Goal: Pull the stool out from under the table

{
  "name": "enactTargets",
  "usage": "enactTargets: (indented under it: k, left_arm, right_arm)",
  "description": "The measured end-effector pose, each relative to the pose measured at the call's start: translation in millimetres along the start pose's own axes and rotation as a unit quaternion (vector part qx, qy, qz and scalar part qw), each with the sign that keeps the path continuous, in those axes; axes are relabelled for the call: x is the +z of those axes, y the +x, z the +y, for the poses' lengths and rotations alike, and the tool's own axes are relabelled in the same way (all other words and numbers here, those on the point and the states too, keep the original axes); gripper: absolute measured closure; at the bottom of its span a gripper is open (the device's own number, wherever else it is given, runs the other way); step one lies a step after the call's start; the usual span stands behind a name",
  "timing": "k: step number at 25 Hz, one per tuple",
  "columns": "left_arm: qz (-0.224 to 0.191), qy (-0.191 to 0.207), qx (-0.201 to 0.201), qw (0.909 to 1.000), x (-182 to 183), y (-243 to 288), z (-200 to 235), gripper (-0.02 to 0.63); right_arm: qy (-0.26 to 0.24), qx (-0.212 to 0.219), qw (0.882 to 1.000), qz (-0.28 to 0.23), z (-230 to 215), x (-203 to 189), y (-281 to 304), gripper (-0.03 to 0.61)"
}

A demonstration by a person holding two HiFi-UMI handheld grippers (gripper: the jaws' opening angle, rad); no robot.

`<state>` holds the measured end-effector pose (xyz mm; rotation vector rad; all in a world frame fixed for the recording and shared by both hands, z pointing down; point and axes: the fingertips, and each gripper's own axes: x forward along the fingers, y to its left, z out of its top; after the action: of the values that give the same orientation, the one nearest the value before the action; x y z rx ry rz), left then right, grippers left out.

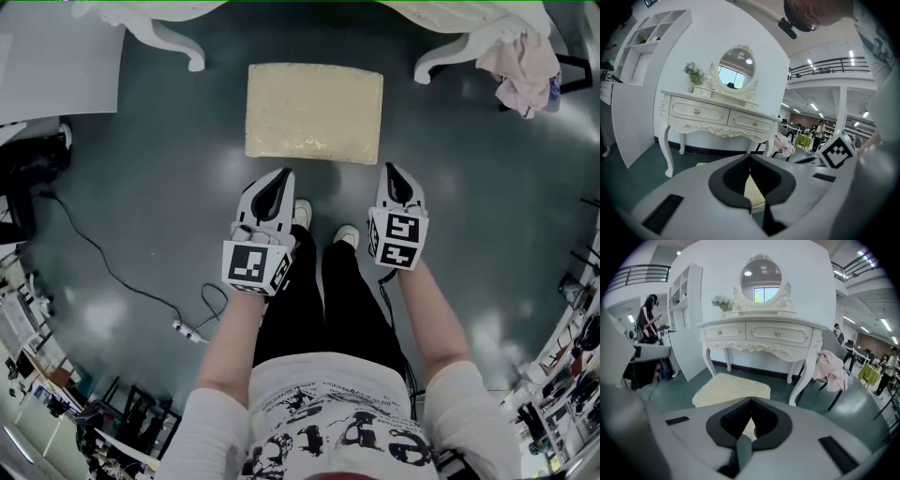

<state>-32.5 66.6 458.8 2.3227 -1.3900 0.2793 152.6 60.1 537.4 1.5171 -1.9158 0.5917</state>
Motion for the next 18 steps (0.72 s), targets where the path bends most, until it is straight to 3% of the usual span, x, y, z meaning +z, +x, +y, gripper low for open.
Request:
enactTargets:
  k: [5, 10, 18]
  left_arm:
    - [-0.03, 0.026, -0.014, 0.9991, 91.2, -12.0, 11.0, 0.592]
    - [-0.068, 0.066, -0.042, 0.9946, 180.1, -29.8, 5.4, 0.592]
    - [-0.152, 0.098, -0.065, 0.9814, 291.1, -79.7, -9.5, 0.594]
  right_arm:
    - [-0.006, 0.011, 0.996, -0.093, 14.4, 118.2, -53.3, 0.561]
    - [-0.013, 0.026, 0.988, -0.153, 36.2, 210.5, -100.1, 0.562]
    - [-0.032, 0.024, 0.969, -0.245, 59.2, 311.3, -182.4, 0.563]
